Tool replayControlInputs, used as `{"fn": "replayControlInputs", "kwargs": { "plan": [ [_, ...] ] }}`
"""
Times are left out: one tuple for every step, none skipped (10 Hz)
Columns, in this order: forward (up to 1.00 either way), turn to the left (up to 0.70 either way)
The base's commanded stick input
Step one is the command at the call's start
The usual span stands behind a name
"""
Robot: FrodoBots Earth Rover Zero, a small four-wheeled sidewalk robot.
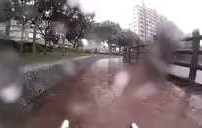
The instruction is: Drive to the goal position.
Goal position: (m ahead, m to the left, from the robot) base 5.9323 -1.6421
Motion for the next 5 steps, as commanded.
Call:
{"fn": "replayControlInputs", "kwargs": {
  "plan": [
    [0.7,0.0],
    [0.7,0.0],
    [0.7,0.0],
    [0.7,0.0],
    [0.7,0.0]
  ]
}}
